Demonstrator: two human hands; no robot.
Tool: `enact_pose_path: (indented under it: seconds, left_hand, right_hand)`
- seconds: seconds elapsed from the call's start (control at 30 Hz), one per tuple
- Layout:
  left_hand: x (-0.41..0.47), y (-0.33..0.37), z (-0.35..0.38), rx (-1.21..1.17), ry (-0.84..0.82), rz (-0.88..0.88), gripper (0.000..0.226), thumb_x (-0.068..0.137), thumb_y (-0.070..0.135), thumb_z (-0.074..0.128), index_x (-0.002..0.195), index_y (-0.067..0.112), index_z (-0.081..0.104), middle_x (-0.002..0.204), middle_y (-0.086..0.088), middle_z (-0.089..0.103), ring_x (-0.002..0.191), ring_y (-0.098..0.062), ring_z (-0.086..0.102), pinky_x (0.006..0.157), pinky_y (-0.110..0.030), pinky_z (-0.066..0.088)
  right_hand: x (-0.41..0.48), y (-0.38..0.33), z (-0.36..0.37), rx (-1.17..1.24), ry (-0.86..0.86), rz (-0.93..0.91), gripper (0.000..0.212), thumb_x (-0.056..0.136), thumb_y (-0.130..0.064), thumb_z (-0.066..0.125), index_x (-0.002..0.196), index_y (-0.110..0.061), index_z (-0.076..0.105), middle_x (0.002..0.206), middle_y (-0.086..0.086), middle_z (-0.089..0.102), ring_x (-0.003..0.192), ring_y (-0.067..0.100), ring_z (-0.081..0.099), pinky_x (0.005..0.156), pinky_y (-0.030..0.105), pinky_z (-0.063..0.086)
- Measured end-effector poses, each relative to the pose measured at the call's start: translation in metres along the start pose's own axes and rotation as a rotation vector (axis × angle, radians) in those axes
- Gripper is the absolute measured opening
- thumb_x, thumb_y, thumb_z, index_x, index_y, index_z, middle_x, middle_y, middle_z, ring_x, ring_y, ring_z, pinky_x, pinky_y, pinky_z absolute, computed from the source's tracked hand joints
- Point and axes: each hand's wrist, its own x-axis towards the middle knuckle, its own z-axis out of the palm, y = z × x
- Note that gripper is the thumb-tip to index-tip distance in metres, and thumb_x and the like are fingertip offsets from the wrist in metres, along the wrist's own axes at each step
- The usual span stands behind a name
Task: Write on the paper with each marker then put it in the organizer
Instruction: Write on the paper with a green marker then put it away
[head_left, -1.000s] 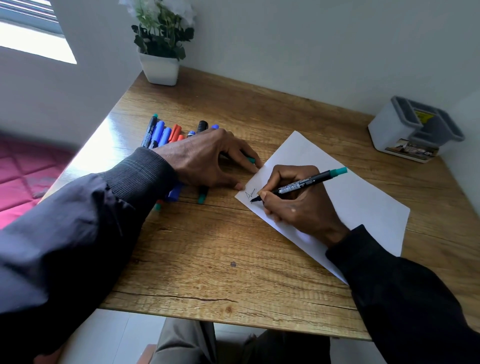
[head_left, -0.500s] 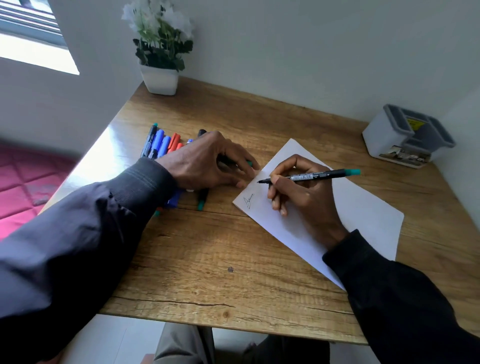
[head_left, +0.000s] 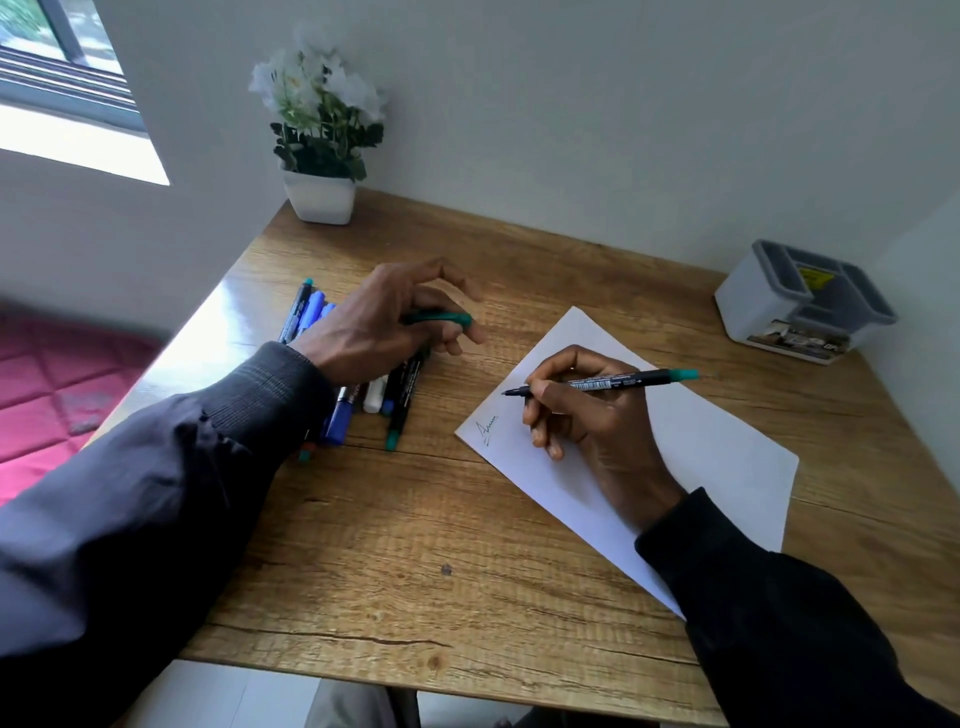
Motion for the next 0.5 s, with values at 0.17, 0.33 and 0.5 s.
enact_pose_path:
  seconds: [0.17, 0.33, 0.5]
  left_hand:
    - [0.001, -0.002, -0.002, 0.073, 0.011, 0.036, 0.02, 0.094, 0.005, 0.065, 0.113, 0.001, 0.069, 0.103, -0.004, 0.077, 0.092, -0.018, 0.074, 0.078, -0.031, 0.061]
    - [-0.001, -0.005, -0.006, 0.051, 0.061, -0.016, 0.023, 0.09, 0.009, 0.07, 0.113, 0.003, 0.072, 0.109, -0.004, 0.076, 0.094, -0.018, 0.074, 0.085, -0.037, 0.061]
    - [-0.004, 0.0, 0.0, -0.028, 0.068, -0.036, 0.025, 0.086, 0.012, 0.074, 0.11, 0.004, 0.074, 0.106, -0.004, 0.076, 0.095, -0.021, 0.074, 0.09, -0.048, 0.059]
  right_hand:
    - [0.002, -0.004, -0.002, 0.058, -0.005, 0.047, 0.005, 0.087, -0.007, 0.065, 0.085, -0.003, 0.068, 0.071, 0.021, 0.065, 0.054, 0.027, 0.058, 0.046, 0.026, 0.045]
    - [0.004, -0.007, -0.004, 0.049, -0.022, 0.027, 0.004, 0.091, 0.001, 0.064, 0.09, 0.004, 0.066, 0.073, 0.022, 0.065, 0.056, 0.029, 0.059, 0.048, 0.028, 0.046]
    - [0.005, -0.017, -0.008, 0.078, -0.063, 0.029, 0.014, 0.09, -0.006, 0.058, 0.093, 0.005, 0.067, 0.077, 0.024, 0.066, 0.059, 0.028, 0.061, 0.05, 0.029, 0.048]
